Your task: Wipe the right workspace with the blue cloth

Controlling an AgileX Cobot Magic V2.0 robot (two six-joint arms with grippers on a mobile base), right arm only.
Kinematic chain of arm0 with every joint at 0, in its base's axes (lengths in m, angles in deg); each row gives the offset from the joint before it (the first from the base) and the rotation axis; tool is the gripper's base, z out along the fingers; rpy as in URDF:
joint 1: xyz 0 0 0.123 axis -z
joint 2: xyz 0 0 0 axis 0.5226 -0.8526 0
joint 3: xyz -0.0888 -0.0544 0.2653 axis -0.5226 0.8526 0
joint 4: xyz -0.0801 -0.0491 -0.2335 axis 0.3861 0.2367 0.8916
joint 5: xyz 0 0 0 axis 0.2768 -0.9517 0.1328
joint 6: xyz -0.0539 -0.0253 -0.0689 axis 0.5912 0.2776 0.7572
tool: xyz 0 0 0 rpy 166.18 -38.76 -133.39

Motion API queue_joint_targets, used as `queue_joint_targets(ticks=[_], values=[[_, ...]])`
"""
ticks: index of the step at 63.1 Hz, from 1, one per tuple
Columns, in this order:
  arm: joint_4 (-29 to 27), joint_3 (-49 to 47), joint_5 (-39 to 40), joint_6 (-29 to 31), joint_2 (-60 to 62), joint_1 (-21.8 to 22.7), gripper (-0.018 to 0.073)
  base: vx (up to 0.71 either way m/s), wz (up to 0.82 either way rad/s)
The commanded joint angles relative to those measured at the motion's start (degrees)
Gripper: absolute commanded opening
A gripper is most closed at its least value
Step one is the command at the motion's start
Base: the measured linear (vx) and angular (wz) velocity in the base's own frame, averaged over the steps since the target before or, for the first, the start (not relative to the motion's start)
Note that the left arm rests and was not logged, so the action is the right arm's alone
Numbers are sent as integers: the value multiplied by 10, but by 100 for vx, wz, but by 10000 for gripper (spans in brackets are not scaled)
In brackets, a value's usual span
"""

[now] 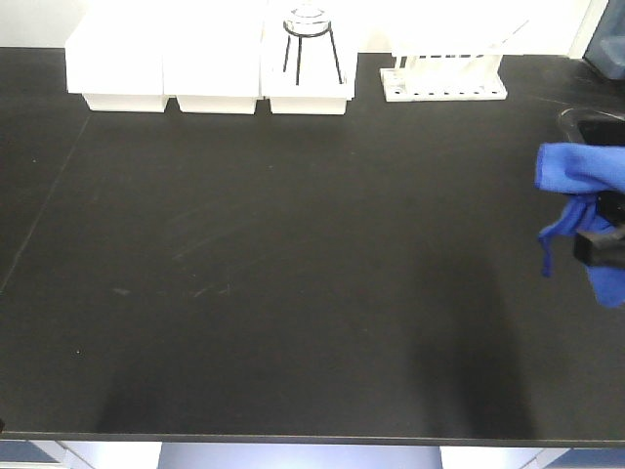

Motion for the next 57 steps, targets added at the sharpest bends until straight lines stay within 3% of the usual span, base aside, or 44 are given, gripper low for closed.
queue_joint_targets(ticks=[1, 19, 40, 49, 57], values=[[-29, -10, 19, 14, 68, -27, -4, 0, 0], [-43, 135, 25, -15, 218, -33, -3, 0, 0], [-9, 265, 379, 37, 144, -33, -1, 0, 0], [-11, 271, 451, 37, 92, -33, 0, 0, 0], [-11, 271, 452, 37, 68, -33, 0, 0, 0]])
